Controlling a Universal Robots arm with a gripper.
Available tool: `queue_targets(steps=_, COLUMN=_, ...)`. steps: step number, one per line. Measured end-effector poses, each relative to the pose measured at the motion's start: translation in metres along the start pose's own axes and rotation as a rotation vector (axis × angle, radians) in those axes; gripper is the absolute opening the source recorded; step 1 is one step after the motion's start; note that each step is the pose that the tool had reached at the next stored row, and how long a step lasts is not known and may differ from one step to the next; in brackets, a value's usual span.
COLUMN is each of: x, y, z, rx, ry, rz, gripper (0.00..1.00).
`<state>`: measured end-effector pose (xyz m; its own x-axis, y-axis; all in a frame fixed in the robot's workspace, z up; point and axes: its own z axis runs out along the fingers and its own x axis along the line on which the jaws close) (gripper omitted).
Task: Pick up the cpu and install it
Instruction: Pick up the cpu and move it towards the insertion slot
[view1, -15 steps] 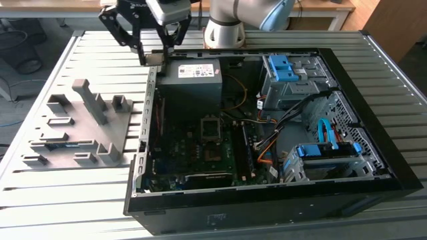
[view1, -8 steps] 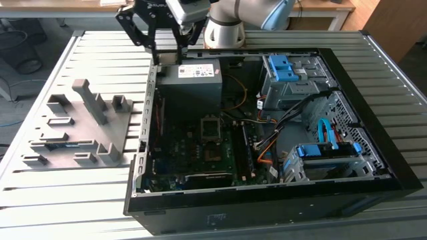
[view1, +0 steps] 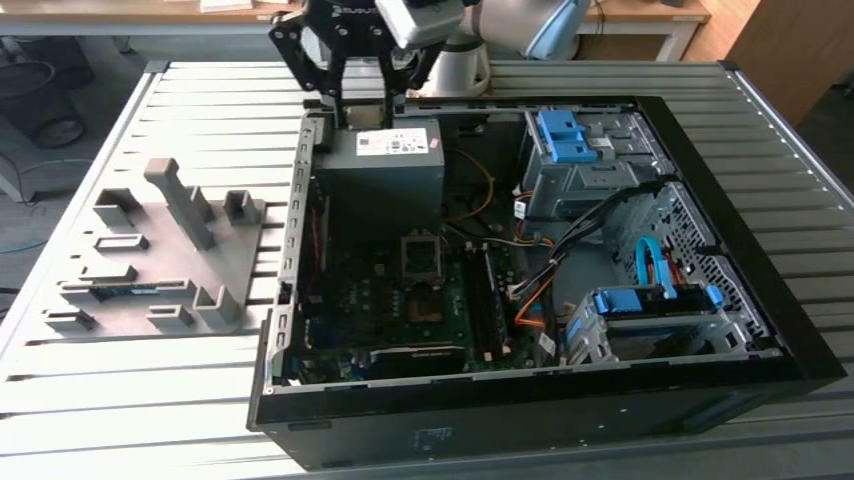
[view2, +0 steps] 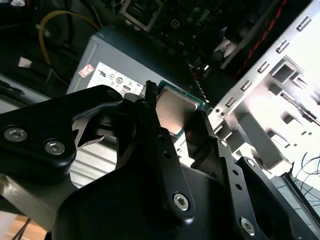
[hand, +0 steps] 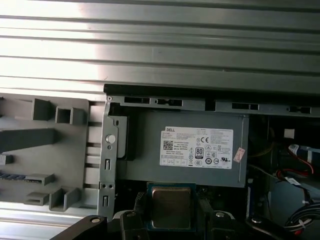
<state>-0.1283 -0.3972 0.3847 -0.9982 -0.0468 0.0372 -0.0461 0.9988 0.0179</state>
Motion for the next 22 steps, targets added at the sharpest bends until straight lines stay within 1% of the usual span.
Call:
queue_targets(steps=6, x=-0.0196, y=-0.0009, z=-0.0007, rx=0.0000, ry=0.0000, rz=0.000, gripper=0.47)
queue_targets(steps=22, x=-0.0661, y=-0.0031, z=-0.0023, rx=0.0000, ry=0.0001, rz=0.000, gripper=0.47)
